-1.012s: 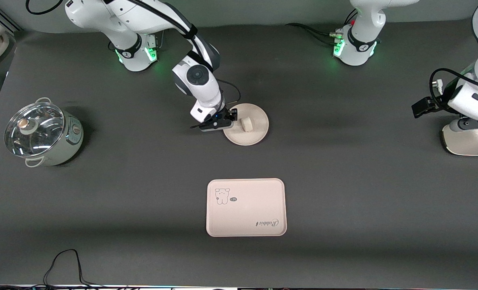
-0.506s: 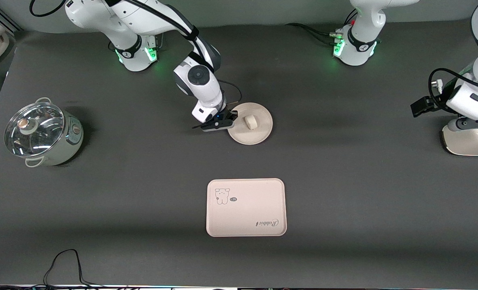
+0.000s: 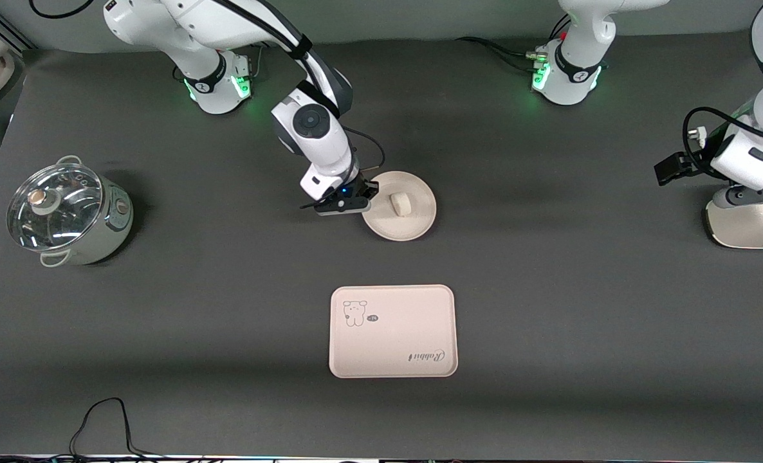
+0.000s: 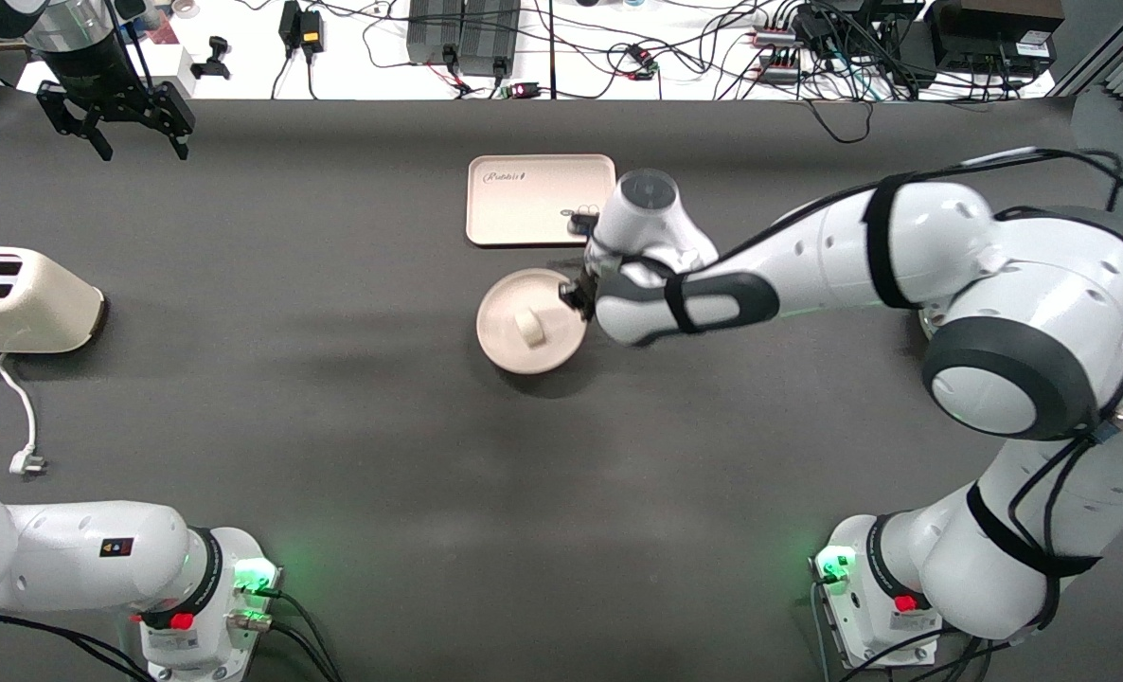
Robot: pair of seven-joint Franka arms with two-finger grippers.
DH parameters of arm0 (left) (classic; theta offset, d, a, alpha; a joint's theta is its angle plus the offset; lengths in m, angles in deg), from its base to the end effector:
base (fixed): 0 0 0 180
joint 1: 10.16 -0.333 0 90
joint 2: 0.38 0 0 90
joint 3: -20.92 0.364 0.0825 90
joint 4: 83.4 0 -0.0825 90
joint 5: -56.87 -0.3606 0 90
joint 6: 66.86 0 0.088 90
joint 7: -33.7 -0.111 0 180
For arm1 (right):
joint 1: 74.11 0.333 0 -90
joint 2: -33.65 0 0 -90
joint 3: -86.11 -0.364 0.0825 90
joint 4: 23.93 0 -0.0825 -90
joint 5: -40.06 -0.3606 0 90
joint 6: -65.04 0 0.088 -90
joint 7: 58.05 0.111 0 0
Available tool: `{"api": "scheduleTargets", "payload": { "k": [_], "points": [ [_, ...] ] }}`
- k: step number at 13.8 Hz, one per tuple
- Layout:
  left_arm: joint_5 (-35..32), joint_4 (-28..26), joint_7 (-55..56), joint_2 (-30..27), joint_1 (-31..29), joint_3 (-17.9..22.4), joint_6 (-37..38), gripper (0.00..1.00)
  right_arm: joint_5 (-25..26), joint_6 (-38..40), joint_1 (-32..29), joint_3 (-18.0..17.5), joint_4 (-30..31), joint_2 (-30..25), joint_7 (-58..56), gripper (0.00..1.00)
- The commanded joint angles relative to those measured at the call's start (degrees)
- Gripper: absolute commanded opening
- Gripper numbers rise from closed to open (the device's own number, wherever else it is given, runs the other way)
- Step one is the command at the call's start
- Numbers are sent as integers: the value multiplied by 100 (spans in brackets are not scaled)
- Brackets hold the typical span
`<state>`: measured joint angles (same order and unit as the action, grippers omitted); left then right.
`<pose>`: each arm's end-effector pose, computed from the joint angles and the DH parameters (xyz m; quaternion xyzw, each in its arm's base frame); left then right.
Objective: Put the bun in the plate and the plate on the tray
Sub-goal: 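Lift the plate with the right gripper and carry it over the tray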
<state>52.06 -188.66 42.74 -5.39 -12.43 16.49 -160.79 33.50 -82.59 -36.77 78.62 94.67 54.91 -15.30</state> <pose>0.4952 -0.0115 0.6001 -0.9959 -0.0550 0.0506 0.0502 0.4348 0.4229 0.3234 -0.9955 0.0340 -0.0097 0.0885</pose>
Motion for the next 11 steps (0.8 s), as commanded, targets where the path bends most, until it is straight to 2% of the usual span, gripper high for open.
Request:
{"api": "scheduleTargets", "payload": {
  "k": [1,3,4,5,8,11],
  "points": [
    [33,137,18,-132,304,134,217,100,-416,820,-43,2,-869,-122,-13,0],
    [16,199,71,-123,770,528,243,100,-452,1374,-235,2,-1626,-17,-21,0],
    [24,207,71,-123,754,530,243,100,-452,1586,-324,2,-2004,53,-30,0],
    [24,242,63,-123,737,513,234,100,-461,1779,-446,2,-2425,167,-30,0],
    [51,391,-34,-71,580,434,269,100,-461,2263,-789,-15,-3884,965,-187,0],
    [51,488,-34,0,280,21,287,100,-461,2265,-1167,-42,-4861,1756,-696,0]
  ]
}}
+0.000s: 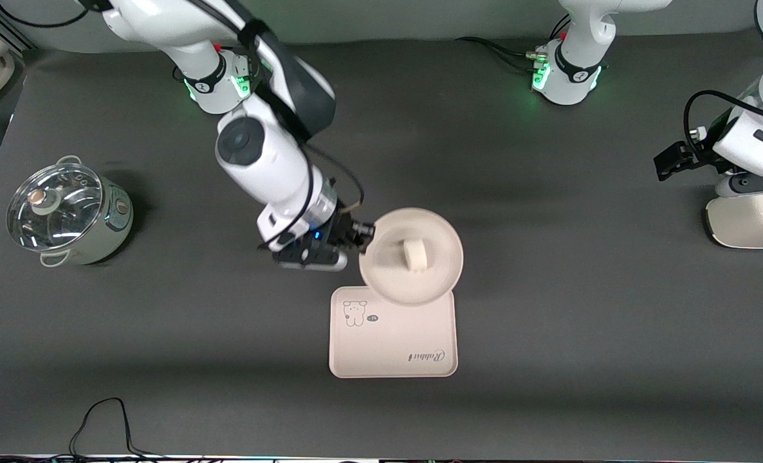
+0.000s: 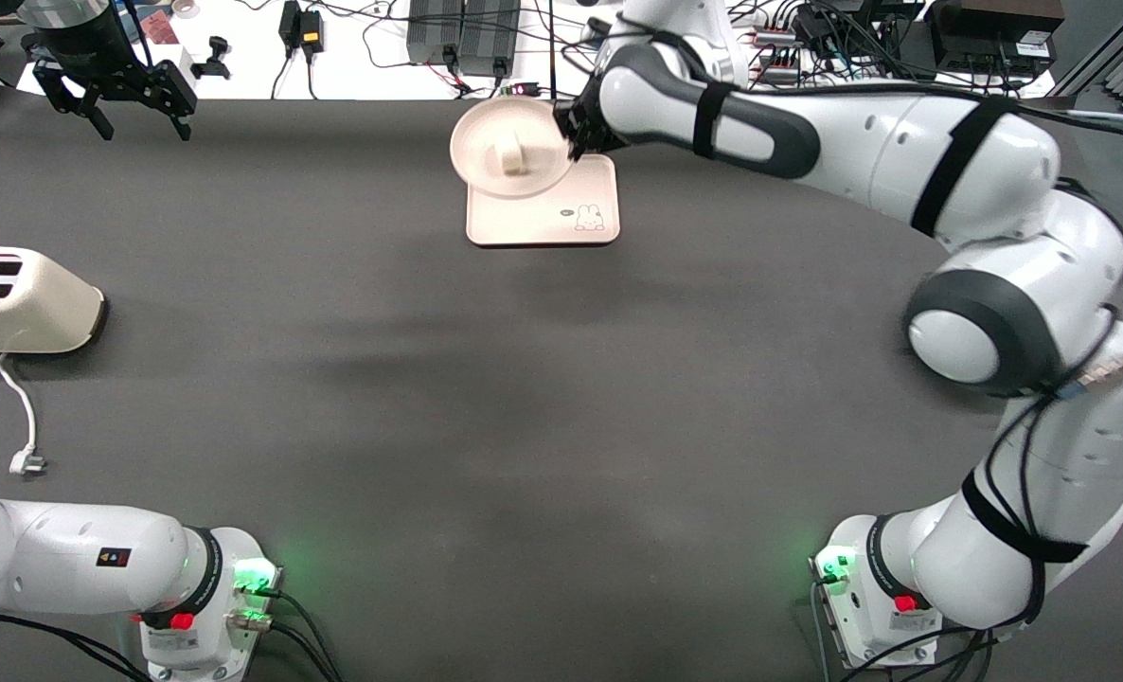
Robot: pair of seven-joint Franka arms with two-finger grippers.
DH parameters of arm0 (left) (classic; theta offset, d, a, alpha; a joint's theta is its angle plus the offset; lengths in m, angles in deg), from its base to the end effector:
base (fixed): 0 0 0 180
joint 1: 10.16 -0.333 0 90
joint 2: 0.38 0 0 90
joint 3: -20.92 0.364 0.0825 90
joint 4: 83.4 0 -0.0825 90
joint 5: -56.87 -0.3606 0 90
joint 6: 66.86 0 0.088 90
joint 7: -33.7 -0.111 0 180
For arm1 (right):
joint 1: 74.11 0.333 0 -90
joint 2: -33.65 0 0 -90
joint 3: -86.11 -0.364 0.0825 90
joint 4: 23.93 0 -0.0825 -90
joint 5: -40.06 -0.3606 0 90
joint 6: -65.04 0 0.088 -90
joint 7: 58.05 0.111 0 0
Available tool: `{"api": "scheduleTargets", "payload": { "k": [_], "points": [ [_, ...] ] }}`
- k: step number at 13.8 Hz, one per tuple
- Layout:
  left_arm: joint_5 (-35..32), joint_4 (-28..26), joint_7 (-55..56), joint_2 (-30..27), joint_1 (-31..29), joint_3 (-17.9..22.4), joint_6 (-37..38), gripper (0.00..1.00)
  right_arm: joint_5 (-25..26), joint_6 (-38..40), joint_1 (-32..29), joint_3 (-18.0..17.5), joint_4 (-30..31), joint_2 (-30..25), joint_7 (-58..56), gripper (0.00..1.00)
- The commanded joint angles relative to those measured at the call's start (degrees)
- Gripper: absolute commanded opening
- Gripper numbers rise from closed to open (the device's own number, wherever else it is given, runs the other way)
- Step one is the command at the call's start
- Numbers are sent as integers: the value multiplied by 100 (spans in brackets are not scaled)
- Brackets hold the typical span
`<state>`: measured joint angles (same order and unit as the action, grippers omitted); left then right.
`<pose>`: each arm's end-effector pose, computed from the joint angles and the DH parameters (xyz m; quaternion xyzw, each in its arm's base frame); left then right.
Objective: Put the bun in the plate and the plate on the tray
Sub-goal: 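Lift the plate with the right gripper and carry it over the tray, then lower the plate onto the tray and open the right gripper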
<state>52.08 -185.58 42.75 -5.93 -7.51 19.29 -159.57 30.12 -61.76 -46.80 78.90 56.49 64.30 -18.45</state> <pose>0.4941 -0.0288 0.6272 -0.9978 -0.0383 0.0290 0.0467 0.6160 0.4049 0.4716 -0.9799 0.0983 -0.0458 0.1677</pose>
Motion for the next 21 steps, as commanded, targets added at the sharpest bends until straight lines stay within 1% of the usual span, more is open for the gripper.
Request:
{"api": "scheduleTargets", "payload": {
  "k": [1,3,4,6,7,9,12,13,14,15,17,18,20,21],
  "points": [
    [153,189,9,45,-204,-259,130,100,-114,147,-243,-70,-1342,1159,-574,0],
    [601,216,210,-25,-195,-224,113,100,-105,7,-305,-70,-1774,1775,-681,0],
    [620,198,229,-34,-169,-198,86,100,-105,-238,-358,-52,-1863,2056,-682,0],
    [594,181,325,-122,-37,-197,121,100,-36,-1027,-358,-43,-1855,2584,-699,0],
    [550,189,317,-105,-28,-197,130,100,-26,-1292,-358,-43,-1863,2786,-743,0],
    [471,181,290,-96,-28,-197,130,100,-44,-1444,-358,-43,-1828,2990,-945,0],
    [366,189,282,-87,-19,-197,174,100,-70,-1453,-358,-43,-1758,3052,-893,0],
    [348,189,273,-87,-28,-197,174,100,-79,-1453,-358,-43,-1749,3043,-910,3],
    [339,189,229,-87,-28,-197,182,100,-36,-1453,-358,-43,-1758,3035,-928,99],
    [339,189,220,-87,-28,-189,182,100,26,-1453,-332,-26,-1758,2991,-937,100],
    [339,207,220,-87,-28,-189,226,100,446,-1436,-349,-43,-1749,2816,-919,100],
    [339,216,220,-87,-28,-189,253,100,509,-1366,-367,-35,-1593,2571,-936,100],
    [339,233,220,-87,-28,-189,279,100,527,-1348,-507,-26,-1014,1931,-1015,100],
    [339,242,220,-87,-28,-189,279,100,527,-1348,-621,-26,-550,1457,-1251,100]
  ]
}}
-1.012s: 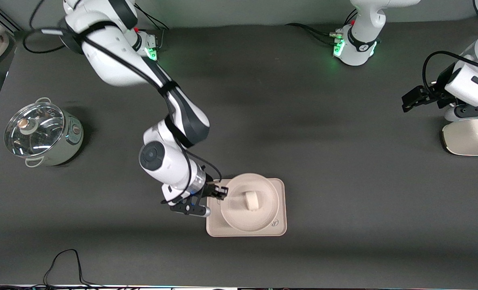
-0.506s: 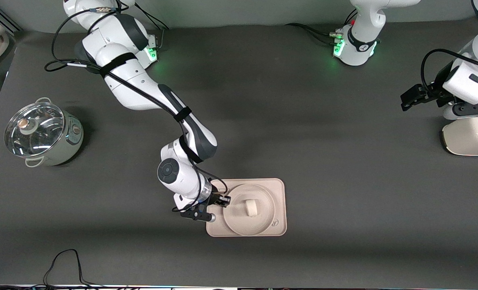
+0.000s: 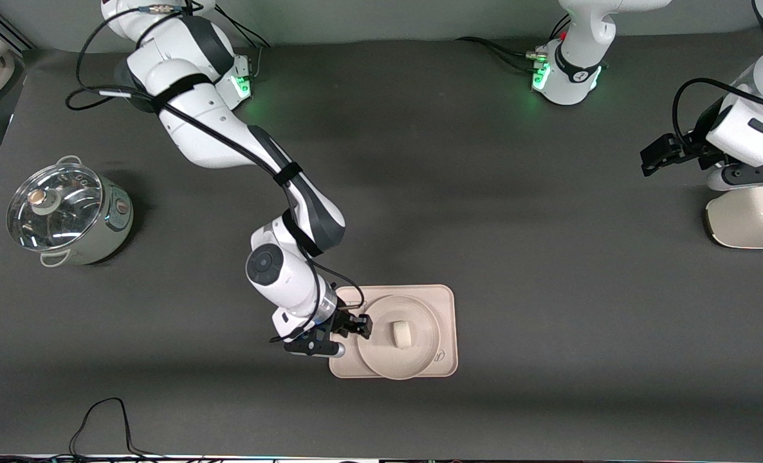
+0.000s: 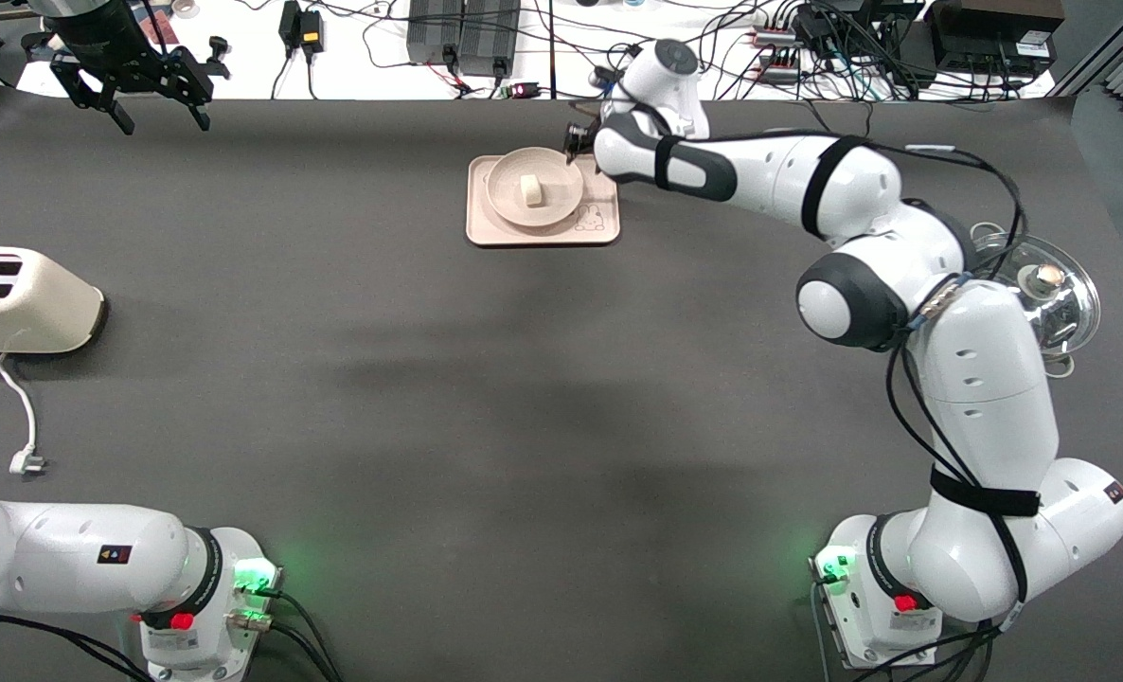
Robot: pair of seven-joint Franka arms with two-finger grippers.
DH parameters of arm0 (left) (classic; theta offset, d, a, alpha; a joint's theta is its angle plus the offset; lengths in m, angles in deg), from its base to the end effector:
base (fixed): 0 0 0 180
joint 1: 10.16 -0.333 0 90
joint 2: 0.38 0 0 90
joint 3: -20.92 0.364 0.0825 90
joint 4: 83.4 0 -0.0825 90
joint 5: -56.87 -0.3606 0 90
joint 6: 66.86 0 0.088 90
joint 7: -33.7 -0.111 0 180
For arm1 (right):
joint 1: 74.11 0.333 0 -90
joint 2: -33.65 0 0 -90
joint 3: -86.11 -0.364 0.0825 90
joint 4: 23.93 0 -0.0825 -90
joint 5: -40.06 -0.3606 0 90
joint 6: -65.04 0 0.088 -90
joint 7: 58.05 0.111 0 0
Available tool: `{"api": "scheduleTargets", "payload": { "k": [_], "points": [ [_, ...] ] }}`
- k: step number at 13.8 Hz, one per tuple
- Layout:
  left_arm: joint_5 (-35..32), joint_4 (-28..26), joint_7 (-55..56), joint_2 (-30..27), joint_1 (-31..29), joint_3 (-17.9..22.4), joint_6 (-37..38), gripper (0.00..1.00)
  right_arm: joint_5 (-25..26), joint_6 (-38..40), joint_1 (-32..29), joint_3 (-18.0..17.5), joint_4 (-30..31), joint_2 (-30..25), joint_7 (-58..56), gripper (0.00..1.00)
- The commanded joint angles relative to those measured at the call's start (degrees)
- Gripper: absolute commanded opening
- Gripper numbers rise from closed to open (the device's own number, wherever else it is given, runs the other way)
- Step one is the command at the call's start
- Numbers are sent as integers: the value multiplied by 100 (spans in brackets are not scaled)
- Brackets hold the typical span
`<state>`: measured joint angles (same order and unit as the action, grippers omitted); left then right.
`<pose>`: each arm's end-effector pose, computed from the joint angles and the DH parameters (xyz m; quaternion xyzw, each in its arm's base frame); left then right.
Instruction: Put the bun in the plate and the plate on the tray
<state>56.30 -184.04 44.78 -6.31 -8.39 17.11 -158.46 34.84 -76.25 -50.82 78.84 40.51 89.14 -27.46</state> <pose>0.4901 -0.0487 0.6405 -0.9984 -0.0480 0.0257 0.0123 0.7285 0.3826 0.2948 -0.9767 0.0663 -0.1203 0.1648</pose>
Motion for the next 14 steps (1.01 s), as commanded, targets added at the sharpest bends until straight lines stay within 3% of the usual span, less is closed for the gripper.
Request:
{"api": "scheduleTargets", "payload": {
  "k": [1,4,7,10,14],
  "points": [
    [-83,88,17,-58,69,29,169,100,47,101,-394,-20,1549,-1518,-526,100],
    [-83,97,8,-58,60,29,169,100,30,101,-773,6,3088,-3153,-572,100],
    [-145,141,8,-58,60,29,221,100,38,406,-817,375,4144,-4507,-572,100],
    [-145,220,52,-40,60,29,257,100,21,2011,-843,901,4243,-5414,-1193,100],
    [-145,351,87,-14,52,29,475,100,21,3684,-1326,947,4252,-6373,-1363,100]
  ]
}}
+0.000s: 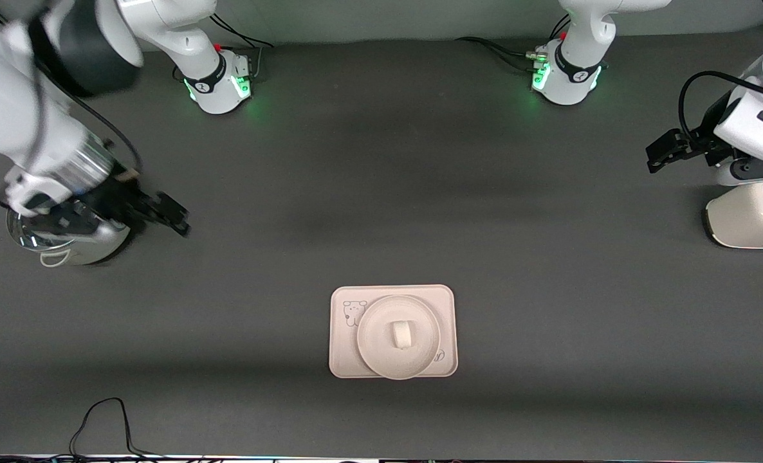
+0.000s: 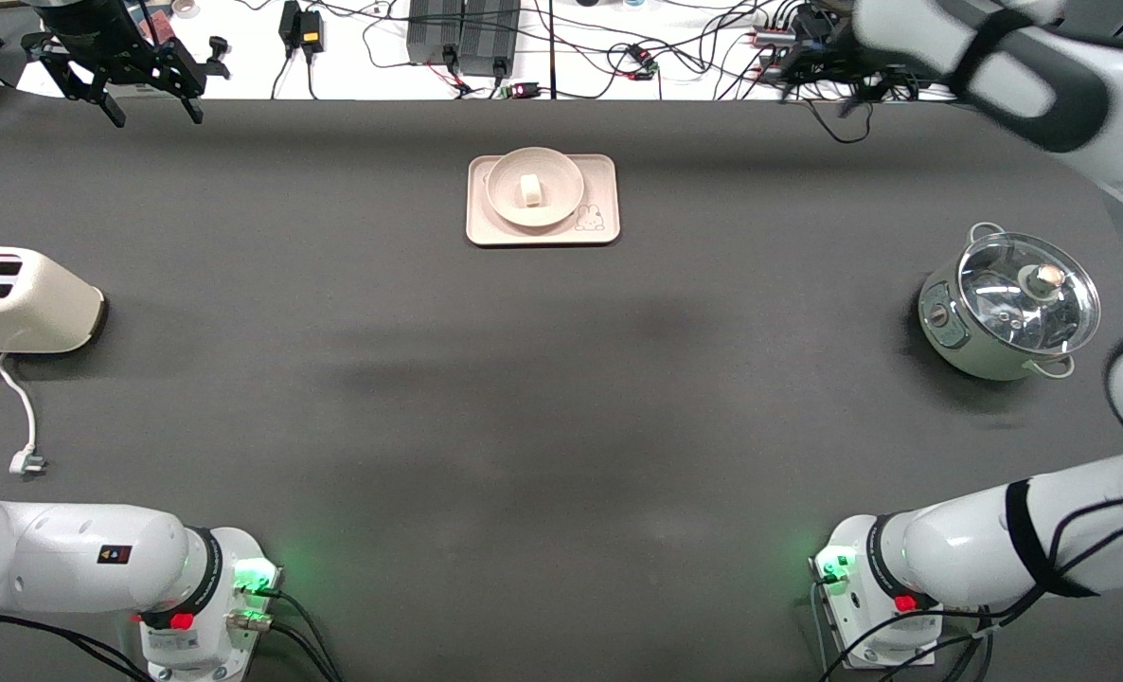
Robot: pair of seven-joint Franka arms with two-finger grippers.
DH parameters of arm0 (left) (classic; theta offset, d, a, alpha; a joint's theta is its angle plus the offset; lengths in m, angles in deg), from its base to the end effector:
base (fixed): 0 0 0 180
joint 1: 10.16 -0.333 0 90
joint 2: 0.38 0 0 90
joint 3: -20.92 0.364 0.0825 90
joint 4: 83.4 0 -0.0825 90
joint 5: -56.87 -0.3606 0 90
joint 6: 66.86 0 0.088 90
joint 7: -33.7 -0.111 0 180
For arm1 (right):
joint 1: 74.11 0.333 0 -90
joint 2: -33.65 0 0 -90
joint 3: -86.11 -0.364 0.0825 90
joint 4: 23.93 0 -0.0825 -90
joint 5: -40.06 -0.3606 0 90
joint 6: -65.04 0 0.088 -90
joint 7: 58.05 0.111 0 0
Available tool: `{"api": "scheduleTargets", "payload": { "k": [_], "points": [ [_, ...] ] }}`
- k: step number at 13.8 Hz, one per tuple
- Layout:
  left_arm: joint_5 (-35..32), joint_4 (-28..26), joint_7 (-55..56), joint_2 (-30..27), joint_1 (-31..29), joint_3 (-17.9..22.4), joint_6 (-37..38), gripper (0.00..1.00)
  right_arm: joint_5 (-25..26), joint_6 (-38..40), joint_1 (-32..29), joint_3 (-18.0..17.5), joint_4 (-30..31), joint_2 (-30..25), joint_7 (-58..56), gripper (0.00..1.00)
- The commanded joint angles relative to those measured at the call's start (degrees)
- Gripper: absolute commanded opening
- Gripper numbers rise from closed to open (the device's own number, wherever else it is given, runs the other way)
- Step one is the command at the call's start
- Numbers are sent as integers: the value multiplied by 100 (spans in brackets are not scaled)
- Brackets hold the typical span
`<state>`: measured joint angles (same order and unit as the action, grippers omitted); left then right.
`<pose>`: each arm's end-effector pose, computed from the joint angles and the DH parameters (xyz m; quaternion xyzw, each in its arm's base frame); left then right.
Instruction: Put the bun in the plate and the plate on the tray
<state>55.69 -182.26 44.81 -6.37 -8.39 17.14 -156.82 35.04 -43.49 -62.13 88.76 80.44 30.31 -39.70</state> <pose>0.4884 -0.0472 0.6526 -0.9984 -0.0485 0.0232 0.0173 0.5247 0.0923 0.6149 -0.9929 0.0896 -0.0529 0.0580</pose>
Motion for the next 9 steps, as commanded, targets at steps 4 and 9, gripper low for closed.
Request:
{"api": "scheduleTargets", "payload": {
  "k": [4,9],
  "points": [
    [-84,227,67,19,60,26,365,100,360,928,-468,-62,250,-922,-596,100],
    [-75,236,50,28,60,26,365,100,387,1210,-951,-272,250,-1002,-841,100]
  ]
}}
